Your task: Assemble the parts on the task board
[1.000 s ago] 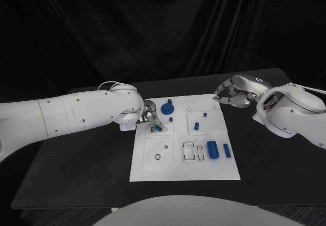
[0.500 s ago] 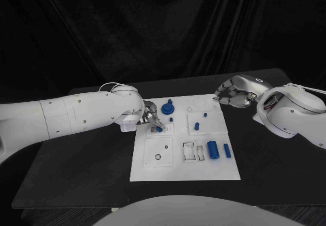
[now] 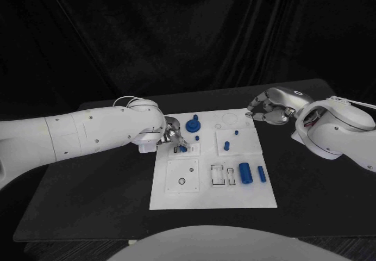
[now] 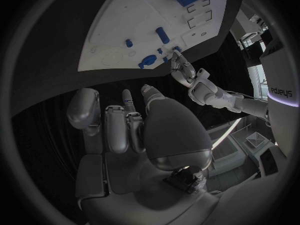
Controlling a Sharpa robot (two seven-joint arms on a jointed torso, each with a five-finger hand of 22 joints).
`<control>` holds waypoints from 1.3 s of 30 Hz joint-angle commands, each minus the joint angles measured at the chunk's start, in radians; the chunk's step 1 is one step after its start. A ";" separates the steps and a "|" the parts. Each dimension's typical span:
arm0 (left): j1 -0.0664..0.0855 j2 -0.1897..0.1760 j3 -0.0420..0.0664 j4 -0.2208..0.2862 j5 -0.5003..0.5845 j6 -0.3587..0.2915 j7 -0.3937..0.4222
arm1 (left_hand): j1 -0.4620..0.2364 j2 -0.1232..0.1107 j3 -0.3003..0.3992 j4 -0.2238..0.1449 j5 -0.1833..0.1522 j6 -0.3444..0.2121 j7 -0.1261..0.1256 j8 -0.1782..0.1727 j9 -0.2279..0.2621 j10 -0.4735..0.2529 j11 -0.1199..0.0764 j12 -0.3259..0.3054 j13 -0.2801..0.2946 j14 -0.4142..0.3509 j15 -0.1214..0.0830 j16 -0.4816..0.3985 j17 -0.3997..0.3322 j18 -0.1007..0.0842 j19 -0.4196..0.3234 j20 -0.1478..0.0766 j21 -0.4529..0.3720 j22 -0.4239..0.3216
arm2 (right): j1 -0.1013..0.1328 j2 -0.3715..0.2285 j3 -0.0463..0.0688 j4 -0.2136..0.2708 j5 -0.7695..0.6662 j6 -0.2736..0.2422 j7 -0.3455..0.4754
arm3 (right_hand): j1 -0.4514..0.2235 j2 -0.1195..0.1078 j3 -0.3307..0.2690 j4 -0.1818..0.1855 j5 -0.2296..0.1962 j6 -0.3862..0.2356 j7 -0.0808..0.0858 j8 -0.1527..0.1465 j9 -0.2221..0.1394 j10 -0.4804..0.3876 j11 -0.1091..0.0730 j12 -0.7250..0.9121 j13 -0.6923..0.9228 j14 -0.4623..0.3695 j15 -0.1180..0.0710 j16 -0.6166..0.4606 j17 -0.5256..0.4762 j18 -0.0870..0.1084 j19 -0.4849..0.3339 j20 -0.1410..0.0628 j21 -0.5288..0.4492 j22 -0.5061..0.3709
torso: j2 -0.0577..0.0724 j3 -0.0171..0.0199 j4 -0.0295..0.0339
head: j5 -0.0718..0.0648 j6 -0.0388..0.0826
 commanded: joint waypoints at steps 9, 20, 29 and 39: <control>-0.002 -0.030 0.001 0.031 -0.002 -0.076 0.029 | 0.028 -0.007 0.013 -0.025 0.063 0.012 -0.005 -0.006 0.013 0.108 -0.004 0.000 0.262 0.107 -0.004 0.003 0.263 0.004 0.007 -0.002 -0.002 0.169 | -0.004 -0.003 0.001 -0.001 -0.002 0.007 -0.022 | 0.000 0.007 0.004 0.004 0.004 0.003 0.001 -0.005 -0.002 0.067 0.006 -0.004 0.220 0.054 0.006 -0.006 0.031 0.010 -0.008 0.002 -0.007 0.119 | 0.000 0.0000 0.0008 | -0.003 0.000; -0.002 -0.060 0.001 0.071 -0.002 -0.149 0.050 | 0.016 -0.010 0.006 -0.015 0.027 0.007 -0.002 -0.014 0.022 0.108 -0.003 0.000 0.262 0.107 -0.005 0.003 0.263 0.004 0.006 -0.003 -0.004 0.169 | -0.007 -0.002 0.001 -0.004 -0.002 0.012 -0.024 | 0.003 0.009 0.007 0.003 0.006 0.002 0.001 -0.006 -0.004 0.066 0.006 -0.005 0.220 0.053 0.006 -0.008 0.029 0.011 -0.009 0.002 -0.011 0.118 | 0.000 -0.0003 0.0005 | 0.003 0.000; -0.006 -0.068 0.000 0.092 -0.002 -0.179 0.067 | -0.009 0.001 -0.018 0.022 -0.015 -0.033 0.014 -0.041 0.026 0.108 0.011 0.000 0.262 0.107 0.005 0.003 0.263 0.006 0.002 0.004 -0.010 0.166 | -0.013 -0.003 0.001 -0.004 -0.002 0.018 -0.024 | 0.010 0.008 0.012 -0.001 0.013 -0.002 0.001 -0.010 -0.007 0.065 0.005 -0.006 0.218 0.053 0.005 -0.010 0.027 0.012 -0.010 0.002 -0.016 0.117 | 0.000 0.0008 0.0007 | 0.004 0.000; -0.023 -0.072 0.000 0.098 -0.002 -0.208 0.077 | -0.010 0.001 -0.023 0.027 -0.018 -0.040 0.017 -0.045 0.028 0.108 0.013 0.000 0.262 0.107 0.007 0.003 0.263 0.007 -0.001 0.006 -0.013 0.164 | -0.017 -0.007 0.001 -0.003 -0.002 0.027 -0.027 | 0.013 0.008 0.014 -0.003 0.017 -0.001 0.001 -0.010 -0.008 0.064 0.005 -0.006 0.218 0.052 0.005 -0.011 0.025 0.012 -0.011 0.001 -0.019 0.116 | 0.001 0.0004 -0.0002 | 0.006 0.000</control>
